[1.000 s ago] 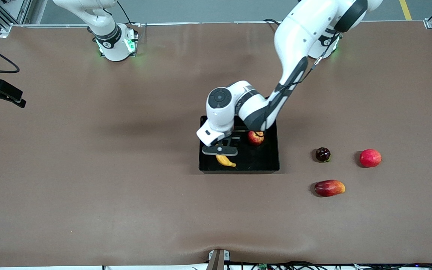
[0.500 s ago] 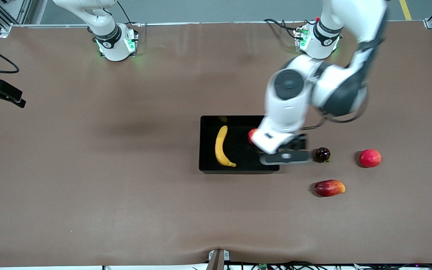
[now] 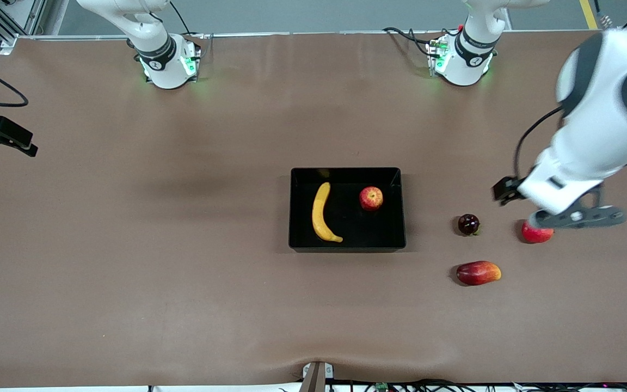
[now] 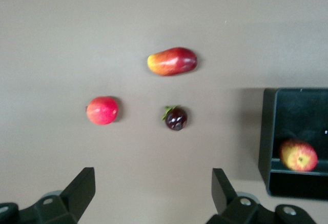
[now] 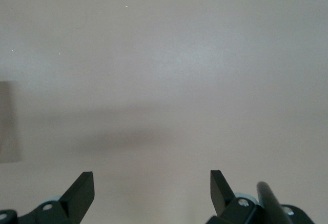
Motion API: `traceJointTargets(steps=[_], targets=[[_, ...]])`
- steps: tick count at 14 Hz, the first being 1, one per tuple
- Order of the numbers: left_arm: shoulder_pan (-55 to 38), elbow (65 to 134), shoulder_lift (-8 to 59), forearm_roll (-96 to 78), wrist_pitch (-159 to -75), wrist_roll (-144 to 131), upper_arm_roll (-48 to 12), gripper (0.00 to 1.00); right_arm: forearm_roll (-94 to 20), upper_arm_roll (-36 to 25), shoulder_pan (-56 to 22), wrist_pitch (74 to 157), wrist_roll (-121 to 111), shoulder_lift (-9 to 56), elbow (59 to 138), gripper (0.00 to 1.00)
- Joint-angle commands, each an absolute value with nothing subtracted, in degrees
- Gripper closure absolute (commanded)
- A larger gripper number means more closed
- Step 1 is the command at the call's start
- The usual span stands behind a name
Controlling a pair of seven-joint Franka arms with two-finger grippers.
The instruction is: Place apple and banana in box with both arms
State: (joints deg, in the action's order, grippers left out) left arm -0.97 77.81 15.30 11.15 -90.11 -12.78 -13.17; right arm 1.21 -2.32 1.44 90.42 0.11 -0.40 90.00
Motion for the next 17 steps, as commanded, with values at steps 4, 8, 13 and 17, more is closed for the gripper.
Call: traceJointTargets(steps=[4, 8, 13, 17], targets=[[2.20, 88.92, 0.73, 5.81, -88.06, -7.30, -13.01, 0.00, 1.14, -1.41, 2.37, 90.26, -0.53, -0.35, 89.74, 0.00], [-0.34, 96.06, -7.46, 0.79, -87.98, -3.43, -8.89, 0.00, 1.14, -1.41, 2.37, 90.26, -0.53, -0.35, 89.65, 0.00], [-1.06, 96.24, -9.58, 0.70, -85.43, -3.87, -8.26, 0.00, 1.14, -1.41, 2.20, 90.35, -0.44, -0.35, 89.65, 0.00], [-0.53, 93.35, -7.04, 0.79, -85.34, -3.60, -8.17, 0.00, 1.14, -1.41, 2.02, 90.26, -0.44, -0.35, 89.65, 0.00]])
